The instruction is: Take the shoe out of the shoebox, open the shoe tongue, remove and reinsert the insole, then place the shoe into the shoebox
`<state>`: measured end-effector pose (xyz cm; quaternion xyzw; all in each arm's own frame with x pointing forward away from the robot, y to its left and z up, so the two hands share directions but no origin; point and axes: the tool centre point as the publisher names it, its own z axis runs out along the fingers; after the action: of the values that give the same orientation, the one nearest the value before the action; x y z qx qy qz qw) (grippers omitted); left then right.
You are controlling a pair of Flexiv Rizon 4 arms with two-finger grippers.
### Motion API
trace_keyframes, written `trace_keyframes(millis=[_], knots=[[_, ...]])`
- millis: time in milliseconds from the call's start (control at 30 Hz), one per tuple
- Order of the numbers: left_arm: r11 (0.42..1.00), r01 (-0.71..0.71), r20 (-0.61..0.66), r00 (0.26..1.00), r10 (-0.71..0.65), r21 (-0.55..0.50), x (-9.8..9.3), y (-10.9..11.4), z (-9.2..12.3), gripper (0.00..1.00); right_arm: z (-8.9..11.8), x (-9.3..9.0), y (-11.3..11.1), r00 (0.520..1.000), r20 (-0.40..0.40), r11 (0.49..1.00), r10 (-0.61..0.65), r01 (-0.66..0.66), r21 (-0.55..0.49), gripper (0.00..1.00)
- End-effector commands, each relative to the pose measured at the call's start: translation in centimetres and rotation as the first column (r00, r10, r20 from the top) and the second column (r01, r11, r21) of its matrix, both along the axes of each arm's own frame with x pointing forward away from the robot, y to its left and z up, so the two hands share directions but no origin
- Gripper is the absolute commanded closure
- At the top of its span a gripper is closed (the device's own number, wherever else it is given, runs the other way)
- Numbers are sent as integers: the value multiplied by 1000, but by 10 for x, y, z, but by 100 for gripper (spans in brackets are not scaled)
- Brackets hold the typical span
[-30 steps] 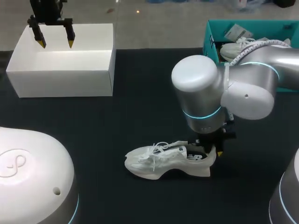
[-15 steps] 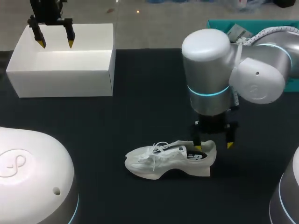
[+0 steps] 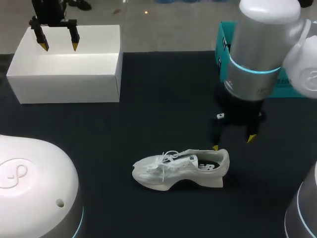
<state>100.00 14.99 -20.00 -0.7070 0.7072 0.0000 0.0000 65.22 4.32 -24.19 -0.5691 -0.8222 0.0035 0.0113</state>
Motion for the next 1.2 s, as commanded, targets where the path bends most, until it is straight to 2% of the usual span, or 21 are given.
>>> trace_keyframes(millis=[33,833,900,967,1033,1067,1100,1133,1200], knots=[[1000,0,0,1000,0,0,0,0,0,0,7,-16,-40,717,260,612,647,-691,384,0],[1000,0,0,1000,0,0,0,0,0,0,7,-16,-40,717,260,612,647,-691,384,0],[1000,0,0,1000,0,0,0,0,0,0,12,-7,-39,659,370,559,655,-752,348,0],[1000,0,0,1000,0,0,0,0,0,0,15,0,-37,612,459,535,643,-789,302,0],[1000,0,0,1000,0,0,0,0,0,0,13,7,-33,519,561,490,645,-844,217,0],[1000,0,0,1000,0,0,0,0,0,0,13,9,-32,488,599,481,635,-856,188,0],[1000,0,0,1000,0,0,0,0,0,0,6,14,-28,475,577,467,664,-867,176,0],[1000,0,0,1000,0,0,0,0,0,0,-2,19,-27,488,546,483,681,-860,167,0],[1000,0,0,1000,0,0,0,0,0,0,-2,19,-27,488,546,483,681,-860,167,0]])
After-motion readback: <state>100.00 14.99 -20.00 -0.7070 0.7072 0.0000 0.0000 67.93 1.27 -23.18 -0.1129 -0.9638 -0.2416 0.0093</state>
